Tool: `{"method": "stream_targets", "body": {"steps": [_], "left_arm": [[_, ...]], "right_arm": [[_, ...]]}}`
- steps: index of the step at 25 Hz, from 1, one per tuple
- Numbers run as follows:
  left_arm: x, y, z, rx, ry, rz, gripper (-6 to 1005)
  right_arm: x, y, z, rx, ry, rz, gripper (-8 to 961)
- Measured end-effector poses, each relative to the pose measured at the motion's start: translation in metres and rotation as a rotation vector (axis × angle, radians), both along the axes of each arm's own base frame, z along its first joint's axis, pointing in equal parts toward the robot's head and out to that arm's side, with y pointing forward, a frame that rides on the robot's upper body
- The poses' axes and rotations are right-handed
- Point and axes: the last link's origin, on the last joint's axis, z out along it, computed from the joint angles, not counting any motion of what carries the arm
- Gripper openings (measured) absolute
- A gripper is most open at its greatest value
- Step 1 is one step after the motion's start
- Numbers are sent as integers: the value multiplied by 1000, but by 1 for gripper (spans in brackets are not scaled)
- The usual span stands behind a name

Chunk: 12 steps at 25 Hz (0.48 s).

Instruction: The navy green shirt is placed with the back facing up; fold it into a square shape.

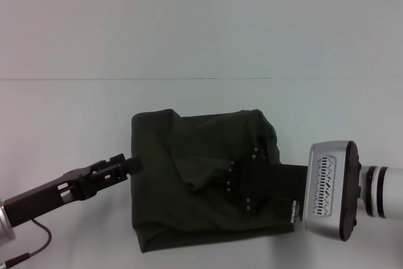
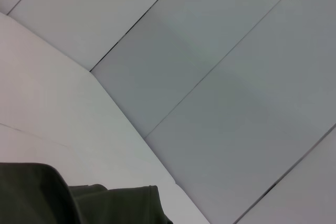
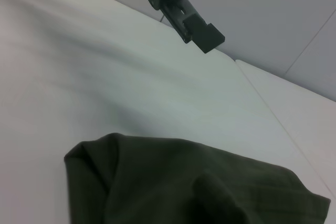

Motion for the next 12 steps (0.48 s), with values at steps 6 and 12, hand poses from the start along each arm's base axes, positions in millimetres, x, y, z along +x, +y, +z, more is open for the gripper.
{"method": "stream_targets", "body": {"steps": [6,12], "left_arm": [[1,1,0,0,0,-2,936],[1,1,0,0,0,-4,936]], "right_arm": [[1,0,1,-7,17,-29,67],[-1,5,9,22,101,-110,7]]}}
